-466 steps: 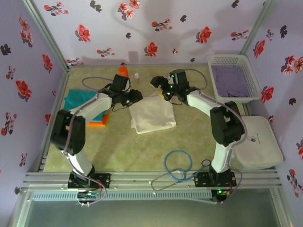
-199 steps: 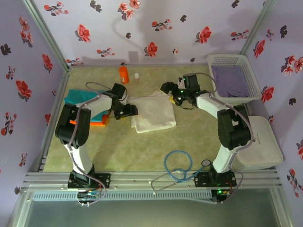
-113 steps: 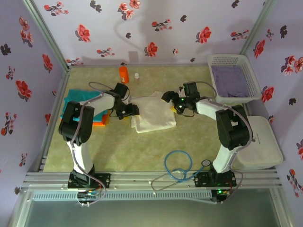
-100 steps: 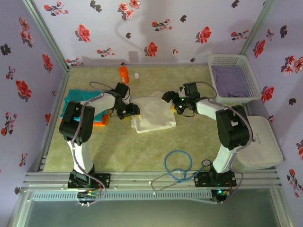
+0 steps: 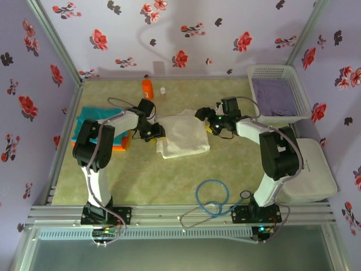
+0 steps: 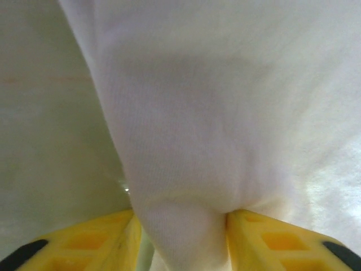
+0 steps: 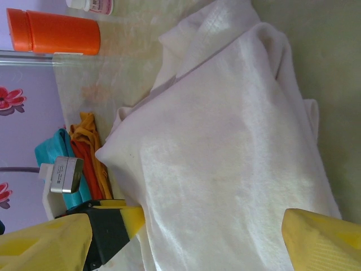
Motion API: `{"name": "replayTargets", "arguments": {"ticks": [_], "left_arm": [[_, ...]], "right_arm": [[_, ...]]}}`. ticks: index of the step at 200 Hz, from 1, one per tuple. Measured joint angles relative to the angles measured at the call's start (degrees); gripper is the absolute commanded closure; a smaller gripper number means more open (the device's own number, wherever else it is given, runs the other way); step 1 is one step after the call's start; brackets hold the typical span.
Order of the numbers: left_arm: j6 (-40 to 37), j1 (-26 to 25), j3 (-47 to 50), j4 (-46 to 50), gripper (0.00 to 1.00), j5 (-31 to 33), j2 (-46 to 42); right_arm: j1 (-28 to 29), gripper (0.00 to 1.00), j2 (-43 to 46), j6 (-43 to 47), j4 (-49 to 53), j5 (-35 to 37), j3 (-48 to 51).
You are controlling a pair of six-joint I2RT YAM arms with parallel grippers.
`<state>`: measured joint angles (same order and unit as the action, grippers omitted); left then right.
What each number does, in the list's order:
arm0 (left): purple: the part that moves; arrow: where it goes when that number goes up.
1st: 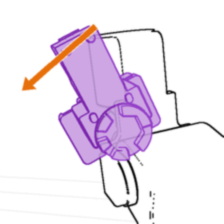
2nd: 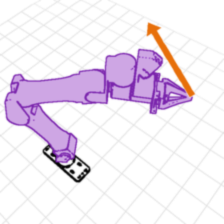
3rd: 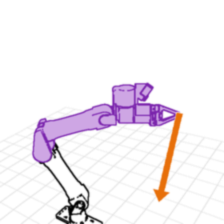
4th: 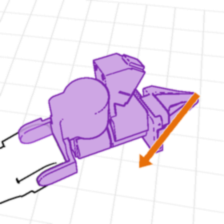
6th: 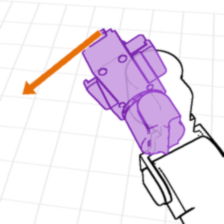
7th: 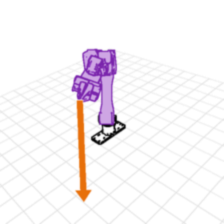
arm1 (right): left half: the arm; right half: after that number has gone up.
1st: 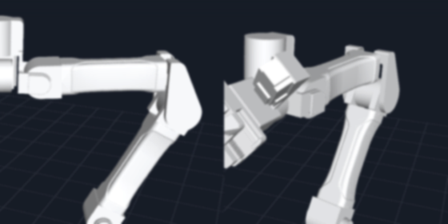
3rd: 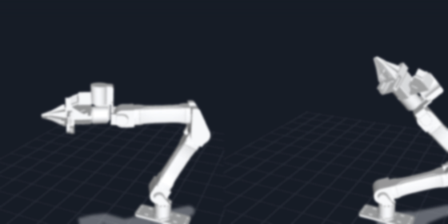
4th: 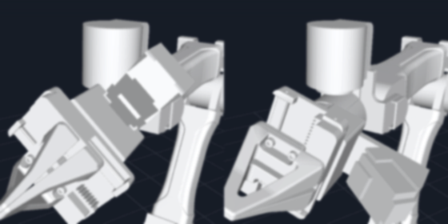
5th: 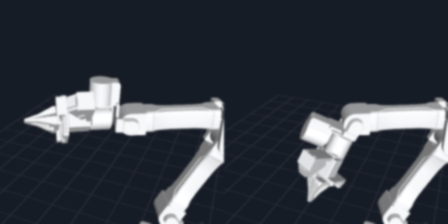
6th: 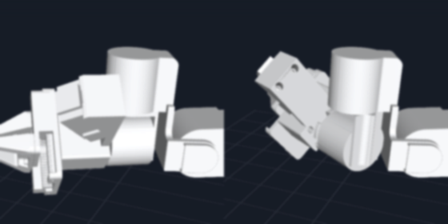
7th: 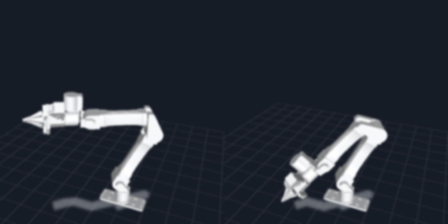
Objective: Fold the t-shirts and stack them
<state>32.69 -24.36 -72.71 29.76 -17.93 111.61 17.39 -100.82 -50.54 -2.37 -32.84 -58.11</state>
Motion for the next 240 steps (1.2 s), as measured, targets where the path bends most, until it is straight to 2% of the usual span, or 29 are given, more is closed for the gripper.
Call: {"name": "replayTargets", "arguments": {"ticks": [23, 52, 89, 146, 187, 240], "left_arm": [[-0.2, 0.0, -0.8, 0.8, 0.75, 0.7, 0.6], [-0.8, -0.2, -2.6, 2.0, 0.79, 1.5, 1.9], [-4.0, -0.4, -6.4, 3.8, 1.00, 3.8, 3.3], [-8.2, -0.5, -8.6, 8.7, 1.00, 10.3, 2.3], [-13.1, -0.5, -9.5, 16.4, 1.00, 17.6, -5.7], [-19.3, -0.2, -18.2, 29.3, 1.00, 25.4, -14.6]], "right_arm": [[-0.3, 0.12, 0.0, 0.0, 0.0, 0.0, 0.7], [-0.7, 0.13, 0.0, 0.0, 0.1, 0.0, 1.1], [-1.5, 0.13, 0.8, 0.0, 0.0, -0.2, 1.9], [-1.7, 0.13, 1.0, 0.0, 0.0, -0.2, 2.0], [-1.8, 0.13, 1.2, 0.1, 0.2, -0.4, 2.0], [-1.9, 0.13, 3.1, 0.3, 0.5, -0.4, 2.6]]}}
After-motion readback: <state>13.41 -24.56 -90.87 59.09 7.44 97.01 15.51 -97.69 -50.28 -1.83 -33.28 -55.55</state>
